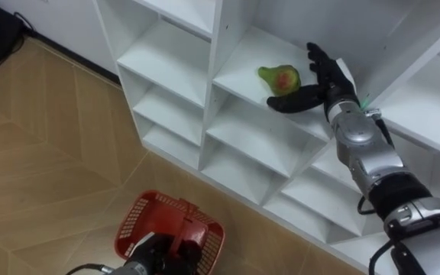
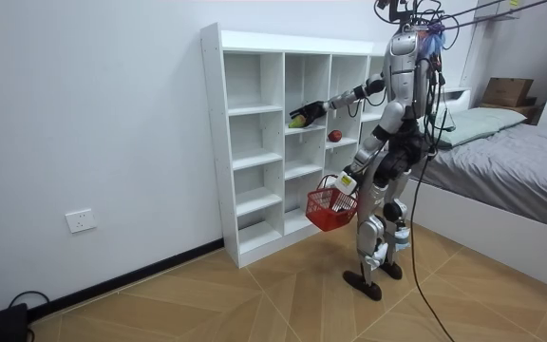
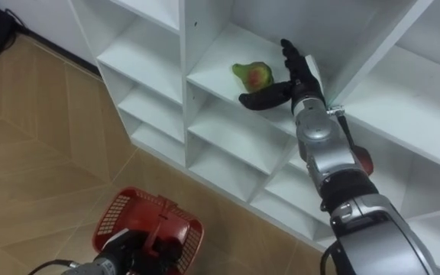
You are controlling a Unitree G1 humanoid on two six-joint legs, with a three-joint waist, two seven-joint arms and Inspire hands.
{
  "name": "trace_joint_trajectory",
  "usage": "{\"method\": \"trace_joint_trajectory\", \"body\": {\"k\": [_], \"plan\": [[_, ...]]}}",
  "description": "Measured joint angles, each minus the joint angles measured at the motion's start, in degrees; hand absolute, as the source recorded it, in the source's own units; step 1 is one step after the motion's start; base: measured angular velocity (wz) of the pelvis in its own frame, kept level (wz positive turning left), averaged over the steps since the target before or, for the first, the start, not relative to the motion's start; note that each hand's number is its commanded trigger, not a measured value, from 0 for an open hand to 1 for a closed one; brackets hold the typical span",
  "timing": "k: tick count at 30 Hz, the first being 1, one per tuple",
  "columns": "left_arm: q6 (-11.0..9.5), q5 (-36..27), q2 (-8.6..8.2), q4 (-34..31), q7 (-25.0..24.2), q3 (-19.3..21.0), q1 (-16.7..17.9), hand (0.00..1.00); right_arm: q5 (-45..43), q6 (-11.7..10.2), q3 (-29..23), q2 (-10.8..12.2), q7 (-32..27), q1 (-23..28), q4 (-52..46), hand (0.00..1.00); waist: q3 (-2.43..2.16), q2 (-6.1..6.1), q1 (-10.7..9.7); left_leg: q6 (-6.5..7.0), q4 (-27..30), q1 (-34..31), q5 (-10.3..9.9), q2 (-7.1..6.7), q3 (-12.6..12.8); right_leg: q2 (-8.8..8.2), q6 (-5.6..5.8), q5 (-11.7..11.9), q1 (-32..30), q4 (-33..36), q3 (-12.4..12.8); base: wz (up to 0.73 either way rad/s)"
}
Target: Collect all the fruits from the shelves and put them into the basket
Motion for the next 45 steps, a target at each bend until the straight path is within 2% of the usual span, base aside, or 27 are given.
{"method": "trace_joint_trajectory", "body": {"k": [5, 36, 40, 45], "plan": [[-0.01, -1.51, 0.03, 0.0, 0.55, -0.01, 0.0, 1.0, -0.24, -0.47, -0.03, 0.07, -0.82, -0.01, 0.15, 1.0, 0.17, 0.21, -0.02, 0.0, -0.27, -0.14, -0.01, -0.05, -0.03, -0.04, 0.03, -0.02, -0.08, 0.0, -0.17, 0.0], [-0.01, -1.81, 0.12, 0.0, 0.95, -1.13, -0.22, 1.0, -1.64, -1.72, -0.05, 0.89, -2.8, -0.26, 1.22, 1.0, 0.19, 0.46, -0.16, 0.04, -0.35, -0.18, 0.02, -0.1, 0.08, -0.09, 0.15, -0.15, -0.41, 0.01, 0.16, 0.0], [-0.01, -1.78, 0.09, 0.07, 0.97, -1.11, -0.19, 1.0, -2.03, -2.23, -0.5, 1.75, -2.63, -0.25, 0.93, 1.0, 0.11, 0.64, -1.35, 0.05, -0.3, -0.04, 0.02, -0.1, 0.04, 0.0, 0.14, -0.15, -0.26, -0.01, 0.17, 0.0], [-0.09, -1.85, -0.19, 0.07, 1.22, -1.08, -0.21, 1.0, -4.85, -1.51, -1.89, 3.61, -1.98, 1.17, -1.73, 1.0, 0.02, 1.9, -2.74, 0.16, -0.3, 0.87, -0.09, -0.1, 0.08, 0.22, 0.16, -0.16, 0.57, -0.01, 0.14, 0.0]]}}
